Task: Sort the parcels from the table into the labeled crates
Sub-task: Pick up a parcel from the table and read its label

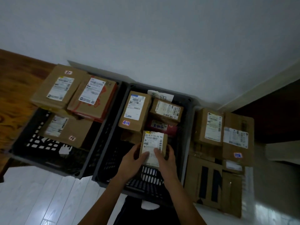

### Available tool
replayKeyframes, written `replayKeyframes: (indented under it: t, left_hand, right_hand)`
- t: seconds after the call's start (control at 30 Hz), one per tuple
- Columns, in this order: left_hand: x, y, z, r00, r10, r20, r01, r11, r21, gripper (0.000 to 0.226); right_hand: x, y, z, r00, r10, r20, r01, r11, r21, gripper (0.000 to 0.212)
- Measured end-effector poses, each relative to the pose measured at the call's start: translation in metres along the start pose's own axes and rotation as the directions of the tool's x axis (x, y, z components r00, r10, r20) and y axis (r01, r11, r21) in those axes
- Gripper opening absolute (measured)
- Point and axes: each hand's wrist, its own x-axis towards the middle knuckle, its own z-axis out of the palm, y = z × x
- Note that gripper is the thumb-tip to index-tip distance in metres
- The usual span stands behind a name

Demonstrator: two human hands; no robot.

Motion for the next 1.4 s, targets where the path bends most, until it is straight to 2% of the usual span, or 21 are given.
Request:
replayKeyframes:
  t: [0.1,0.17,0.2,0.3,0.33,0.43,0.6,0.67,0.77,0.9,1.0,1.23,1.4]
  left_hand:
    - [0.006,-0.009,-0.007,0.996,-0.007,0.086,0.005,1.000,0.024,0.053]
    - [0.012,-0.015,-0.009,0.989,0.006,0.145,-0.016,0.998,0.066,0.066]
    - [0.017,-0.018,-0.009,0.986,0.018,0.166,-0.033,0.995,0.092,0.070]
    - [0.027,-0.024,-0.010,0.974,0.032,0.225,-0.067,0.986,0.151,0.075]
    - [0.030,-0.027,-0.010,0.972,0.041,0.233,-0.083,0.981,0.175,0.076]
    - [0.037,-0.032,-0.006,0.968,0.047,0.248,-0.111,0.961,0.252,0.076]
    - [0.048,-0.043,0.010,0.976,0.098,0.194,-0.164,0.918,0.362,0.068]
    - [0.060,-0.054,0.016,0.979,0.143,0.145,-0.197,0.839,0.507,0.065]
    - [0.076,-0.074,0.021,0.947,0.315,0.063,-0.241,0.568,0.787,0.061]
    - [0.085,-0.103,0.021,0.924,0.382,0.020,-0.171,0.364,0.915,0.053]
    - [0.093,-0.122,0.021,0.913,0.402,0.065,-0.183,0.264,0.947,0.062]
    - [0.101,-0.137,0.024,0.925,0.367,0.097,-0.187,0.217,0.958,0.069]
    - [0.100,-0.140,0.021,0.945,0.302,0.128,-0.197,0.212,0.957,0.071]
  right_hand:
    - [0.015,0.015,0.011,0.996,0.063,-0.062,-0.056,0.994,0.098,0.114]
    - [0.024,0.025,0.013,0.991,0.073,-0.109,-0.058,0.990,0.131,0.120]
    - [0.026,0.025,0.014,0.991,0.076,-0.112,-0.061,0.989,0.133,0.111]
    - [0.036,0.034,0.014,0.990,0.066,-0.122,-0.046,0.986,0.163,0.060]
    - [0.038,0.037,0.014,0.991,0.062,-0.122,-0.041,0.985,0.165,0.053]
    - [0.045,0.049,0.012,0.989,0.073,-0.127,-0.047,0.979,0.200,0.046]
    - [0.070,0.059,0.012,0.985,0.118,-0.127,-0.083,0.964,0.251,0.060]
    - [0.089,0.063,0.019,0.981,0.132,-0.143,-0.091,0.961,0.261,0.062]
    - [0.119,0.074,0.023,0.973,0.144,-0.181,-0.111,0.977,0.183,0.070]
    - [0.154,0.099,0.025,0.976,0.148,-0.162,-0.111,0.970,0.218,0.066]
    - [0.171,0.117,0.031,0.972,0.171,-0.159,-0.133,0.965,0.227,0.066]
    - [0.191,0.135,0.050,0.976,0.049,-0.210,-0.031,0.996,0.086,0.051]
    - [0.204,0.117,0.057,0.971,-0.049,-0.233,0.044,0.999,-0.027,0.045]
